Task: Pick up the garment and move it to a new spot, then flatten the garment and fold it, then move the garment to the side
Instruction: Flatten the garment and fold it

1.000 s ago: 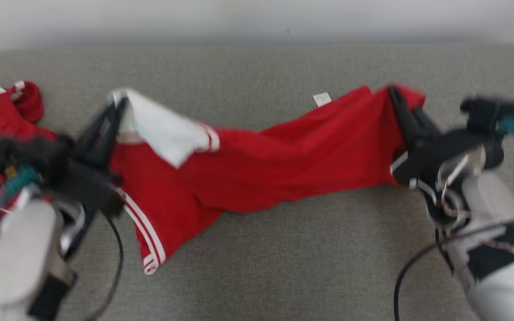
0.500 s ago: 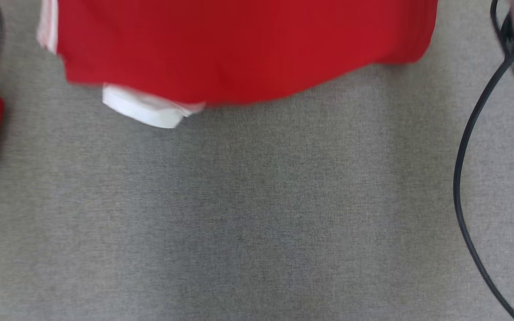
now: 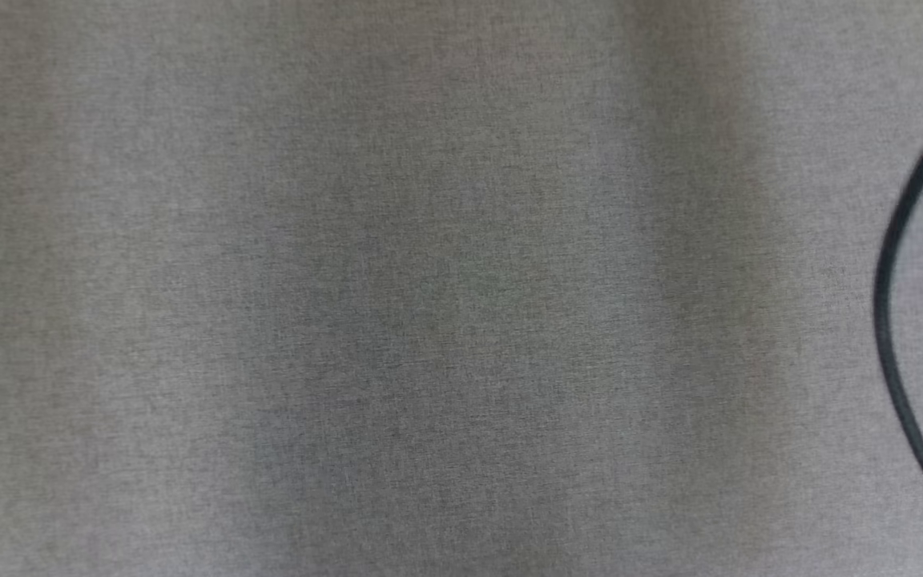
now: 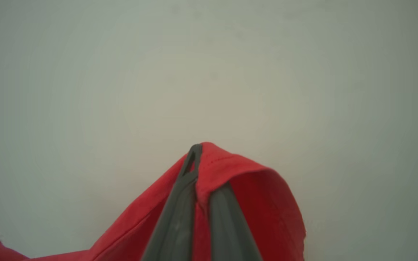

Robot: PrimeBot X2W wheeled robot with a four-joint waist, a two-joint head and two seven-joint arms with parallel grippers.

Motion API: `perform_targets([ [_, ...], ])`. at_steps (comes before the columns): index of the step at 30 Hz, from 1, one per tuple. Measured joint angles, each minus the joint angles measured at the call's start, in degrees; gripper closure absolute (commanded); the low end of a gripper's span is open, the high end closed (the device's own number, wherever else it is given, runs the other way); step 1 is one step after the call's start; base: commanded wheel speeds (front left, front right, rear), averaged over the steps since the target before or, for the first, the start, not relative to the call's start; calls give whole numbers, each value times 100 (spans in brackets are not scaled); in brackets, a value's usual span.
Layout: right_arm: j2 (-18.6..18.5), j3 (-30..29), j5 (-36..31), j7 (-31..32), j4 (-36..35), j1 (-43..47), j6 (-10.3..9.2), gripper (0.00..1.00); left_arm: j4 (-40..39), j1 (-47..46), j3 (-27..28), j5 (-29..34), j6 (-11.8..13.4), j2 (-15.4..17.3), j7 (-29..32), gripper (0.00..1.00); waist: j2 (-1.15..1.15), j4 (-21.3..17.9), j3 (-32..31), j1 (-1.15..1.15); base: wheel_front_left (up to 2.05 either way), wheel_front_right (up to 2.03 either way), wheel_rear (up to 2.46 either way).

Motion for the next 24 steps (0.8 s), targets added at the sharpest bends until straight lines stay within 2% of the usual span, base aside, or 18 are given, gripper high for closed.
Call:
perform_targets([
  [7,10,270,108,-77,27,169,0,100,242,-29,-25,-59,-7,9,-339,100,1,20,264,3,0,0,0],
  [11,-149,476,307,-12,-163,327,0,100,278,27,-104,-134,-27,49,-392,100,1,32,491,3,0,0,0],
  [14,-191,650,516,-20,-339,628,0,100,304,371,-82,-328,-42,78,-490,100,2,42,632,4,0,0,0],
  [15,-190,846,625,1,-520,862,0,100,274,632,-101,-374,-42,181,-558,100,1,40,679,5,0,0,0],
  [21,-409,1383,1078,-47,-1198,1643,0,100,-160,1516,47,-730,-40,400,-780,100,1,32,546,2,0,0,0],
  [24,-542,1606,1370,-131,-1635,2160,0,100,-576,2171,170,-922,98,476,-845,100,1,44,428,3,0,0,0],
])
